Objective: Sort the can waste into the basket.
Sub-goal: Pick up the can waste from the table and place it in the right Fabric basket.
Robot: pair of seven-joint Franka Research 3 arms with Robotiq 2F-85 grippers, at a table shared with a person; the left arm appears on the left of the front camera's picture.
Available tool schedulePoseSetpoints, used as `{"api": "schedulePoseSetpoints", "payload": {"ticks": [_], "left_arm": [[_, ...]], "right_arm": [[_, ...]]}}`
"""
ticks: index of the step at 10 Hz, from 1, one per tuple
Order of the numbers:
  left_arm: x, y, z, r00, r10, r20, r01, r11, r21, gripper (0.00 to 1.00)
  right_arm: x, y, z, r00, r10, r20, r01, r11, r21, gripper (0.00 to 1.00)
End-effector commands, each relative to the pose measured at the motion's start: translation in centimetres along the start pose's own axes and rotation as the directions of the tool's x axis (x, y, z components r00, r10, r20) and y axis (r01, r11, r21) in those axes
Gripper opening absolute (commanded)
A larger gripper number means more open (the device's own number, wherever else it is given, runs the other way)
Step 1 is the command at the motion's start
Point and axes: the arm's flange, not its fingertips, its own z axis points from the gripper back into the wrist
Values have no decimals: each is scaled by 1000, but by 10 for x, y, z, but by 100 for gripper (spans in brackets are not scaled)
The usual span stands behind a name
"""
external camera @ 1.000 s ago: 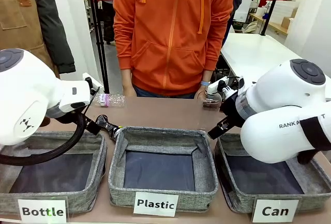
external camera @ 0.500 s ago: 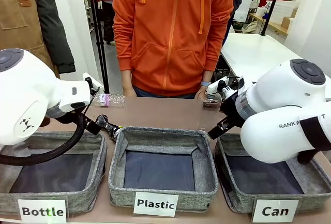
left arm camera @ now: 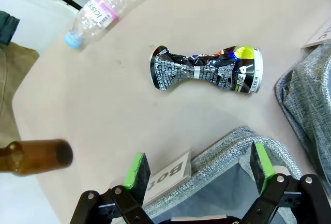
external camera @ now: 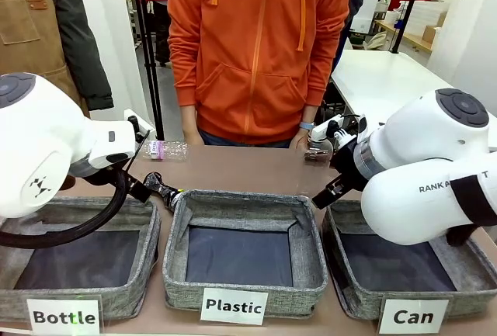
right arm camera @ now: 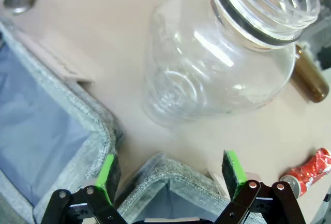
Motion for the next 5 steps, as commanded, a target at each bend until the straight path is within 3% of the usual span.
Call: {"api": "schedulePoseSetpoints", "payload": {"ticks": [1, 5], "left_arm": [[0, 0, 0, 1000, -1, 0, 1, 1000, 0, 100], [0, 0, 0, 1000, 0, 0, 0, 1000, 0, 100]], "right_arm": [[0, 0, 0, 1000, -1, 0, 1, 1000, 0, 100], [2, -2, 9, 1000, -3, 3, 3, 1000, 7, 100]]}}
